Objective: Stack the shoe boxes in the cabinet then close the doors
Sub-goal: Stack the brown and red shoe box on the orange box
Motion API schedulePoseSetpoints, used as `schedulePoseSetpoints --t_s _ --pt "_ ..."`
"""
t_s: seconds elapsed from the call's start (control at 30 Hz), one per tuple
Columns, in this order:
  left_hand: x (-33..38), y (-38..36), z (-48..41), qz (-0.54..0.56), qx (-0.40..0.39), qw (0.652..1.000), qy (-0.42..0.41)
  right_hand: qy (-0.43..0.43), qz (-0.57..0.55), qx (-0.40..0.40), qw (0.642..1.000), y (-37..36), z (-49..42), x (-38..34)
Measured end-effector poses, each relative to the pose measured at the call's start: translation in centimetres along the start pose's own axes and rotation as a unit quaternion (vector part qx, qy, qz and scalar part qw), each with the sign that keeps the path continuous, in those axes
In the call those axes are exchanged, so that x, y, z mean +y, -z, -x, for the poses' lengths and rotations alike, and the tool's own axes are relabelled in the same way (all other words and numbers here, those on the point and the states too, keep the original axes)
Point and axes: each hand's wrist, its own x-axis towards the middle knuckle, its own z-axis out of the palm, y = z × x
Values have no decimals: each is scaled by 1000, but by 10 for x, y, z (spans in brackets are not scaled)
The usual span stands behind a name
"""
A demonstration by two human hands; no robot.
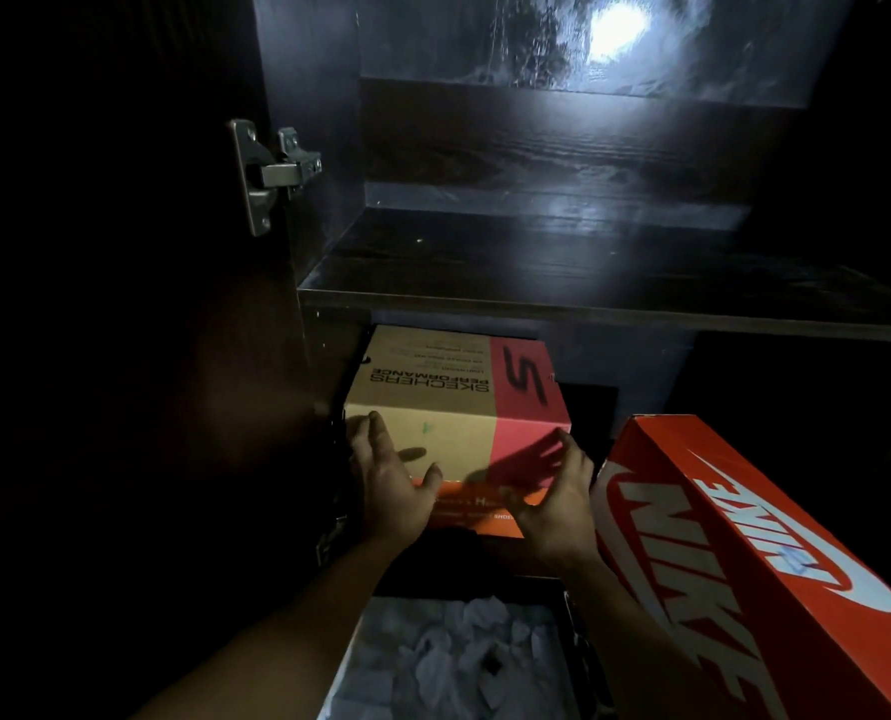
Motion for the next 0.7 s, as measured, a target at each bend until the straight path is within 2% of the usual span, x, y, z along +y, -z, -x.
schedulePoseSetpoints --t_s 0.13,0.33,0.5,0.7 --pt "0 7 -16 3 -70 997 31 -18 15 -47 999 5 -15 4" --pt "3 10 -18 -36 -101 992 60 3 51 -120 991 28 -14 0" --pt "46 31 -16 -86 -146 985 40 -26 105 -97 989 85 -11 -42" --pt "146 73 11 -98 -177 978 -52 -25 155 -51 986 214 20 -100"
